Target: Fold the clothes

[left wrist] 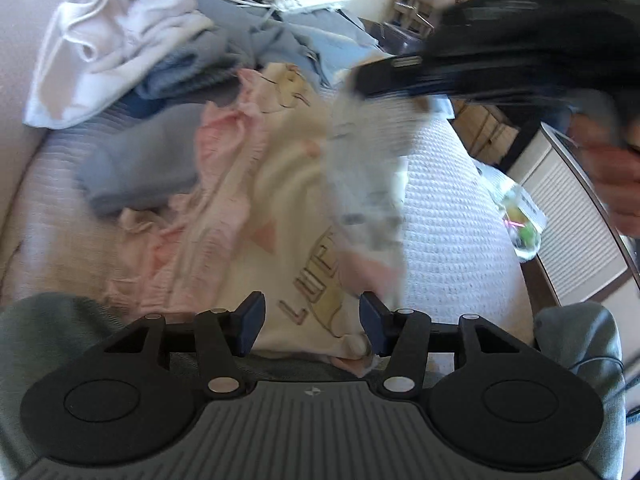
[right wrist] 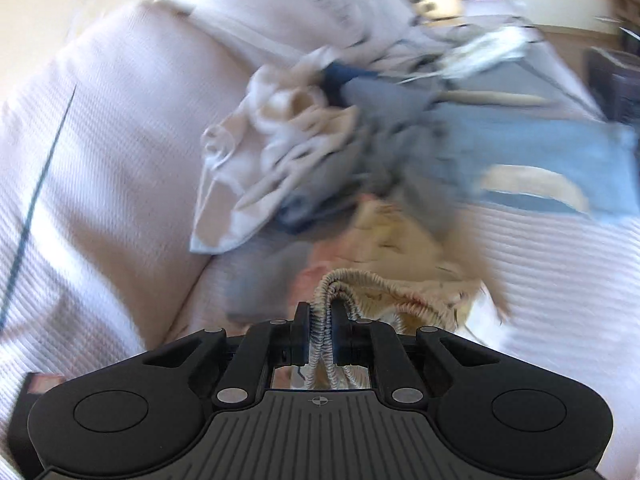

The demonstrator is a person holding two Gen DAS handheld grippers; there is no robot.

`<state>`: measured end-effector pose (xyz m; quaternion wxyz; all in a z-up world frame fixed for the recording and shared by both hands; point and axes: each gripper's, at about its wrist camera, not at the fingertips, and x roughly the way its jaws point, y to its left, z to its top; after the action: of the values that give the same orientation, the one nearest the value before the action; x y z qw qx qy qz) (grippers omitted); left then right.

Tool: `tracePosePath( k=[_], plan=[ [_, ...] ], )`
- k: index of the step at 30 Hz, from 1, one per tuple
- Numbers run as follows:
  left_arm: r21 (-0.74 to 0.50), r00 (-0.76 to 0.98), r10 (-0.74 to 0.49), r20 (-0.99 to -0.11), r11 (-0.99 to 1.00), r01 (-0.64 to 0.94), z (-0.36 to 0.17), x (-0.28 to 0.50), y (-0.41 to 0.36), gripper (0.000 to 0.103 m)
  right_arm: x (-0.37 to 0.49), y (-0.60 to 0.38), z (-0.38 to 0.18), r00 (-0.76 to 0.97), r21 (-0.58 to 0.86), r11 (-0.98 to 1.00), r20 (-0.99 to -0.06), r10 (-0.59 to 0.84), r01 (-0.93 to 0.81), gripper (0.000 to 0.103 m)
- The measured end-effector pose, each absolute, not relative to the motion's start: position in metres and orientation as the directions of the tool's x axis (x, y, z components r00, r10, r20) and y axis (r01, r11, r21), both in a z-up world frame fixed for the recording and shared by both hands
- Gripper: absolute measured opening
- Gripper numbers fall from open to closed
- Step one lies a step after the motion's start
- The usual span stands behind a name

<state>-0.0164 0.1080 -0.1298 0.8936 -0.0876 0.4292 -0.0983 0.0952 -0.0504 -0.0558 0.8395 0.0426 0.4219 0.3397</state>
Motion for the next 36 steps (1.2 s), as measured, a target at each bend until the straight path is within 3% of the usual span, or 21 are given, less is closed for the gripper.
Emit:
tracePosePath(
  k=[6, 9, 12, 13, 14, 17, 23, 25, 29, 30, 32, 36],
  plan=[
    [-0.267, 0.598, -0.256, -0.759, 0.961, 0.072, -0.136, -0.007, 0.118, 0.050, 0.117, 0.015, -0.095, 0.309, 0.325, 0.730, -0.747, 0.588, -0.602, 0.012],
    [-0.261, 0.595, -0.240, -0.767, 0.964, 0.051, -0.140, 0.003, 0.117, 0.050, 0.124, 0.027, -0.108, 0.279, 0.350, 0.718, -0.751, 0.599, -0.601, 0.017],
    [-0.247, 0.589, -0.218, -0.778, 0.969, 0.033, -0.144, 0.013, 0.116, 0.049, 0.128, 0.023, -0.100, 0.242, 0.428, 0.652, -0.688, 0.684, -0.626, 0.018],
    [-0.243, 0.588, -0.212, -0.780, 0.970, 0.028, -0.145, 0.015, 0.116, 0.049, 0.127, 0.017, -0.091, 0.248, 0.444, 0.632, -0.657, 0.711, -0.636, 0.023],
    [-0.240, 0.587, -0.208, -0.783, 0.970, 0.024, -0.145, 0.017, 0.116, 0.048, 0.129, 0.008, -0.081, 0.273, 0.437, 0.628, -0.636, 0.722, -0.644, 0.028],
    [-0.227, 0.581, -0.193, -0.791, 0.974, 0.015, -0.148, 0.020, 0.116, 0.047, 0.132, -0.019, -0.057, 0.367, 0.367, 0.656, -0.604, 0.707, -0.660, 0.029],
    [-0.191, 0.572, -0.155, -0.806, 0.982, -0.004, -0.153, 0.028, 0.116, 0.046, 0.136, -0.058, -0.068, 0.361, 0.219, 0.707, -0.737, 0.571, -0.672, 0.030],
    [-0.188, 0.569, -0.147, -0.809, 0.982, -0.014, -0.156, 0.031, 0.117, 0.042, 0.128, -0.059, -0.080, 0.308, 0.194, 0.691, -0.788, 0.533, -0.696, 0.030],
    [-0.201, 0.562, -0.135, -0.816, 0.978, -0.056, -0.164, 0.037, 0.122, 0.003, 0.120, -0.036, -0.109, 0.251, 0.135, 0.658, -0.853, 0.457, -0.741, 0.027],
    [-0.200, 0.561, -0.133, -0.817, 0.978, -0.059, -0.165, 0.038, 0.123, 0.002, 0.120, -0.032, -0.115, 0.241, 0.130, 0.653, -0.861, 0.447, -0.746, 0.025],
    [-0.197, 0.561, -0.131, -0.817, 0.979, -0.058, -0.165, 0.036, 0.124, 0.002, 0.123, -0.021, -0.125, 0.235, 0.113, 0.633, -0.867, 0.439, -0.766, 0.010],
    [-0.160, 0.547, -0.107, -0.830, 0.986, -0.050, -0.160, 0.031, 0.125, 0.002, 0.138, -0.002, -0.113, 0.258, 0.121, 0.617, -0.834, 0.488, -0.778, 0.007]
  ],
)
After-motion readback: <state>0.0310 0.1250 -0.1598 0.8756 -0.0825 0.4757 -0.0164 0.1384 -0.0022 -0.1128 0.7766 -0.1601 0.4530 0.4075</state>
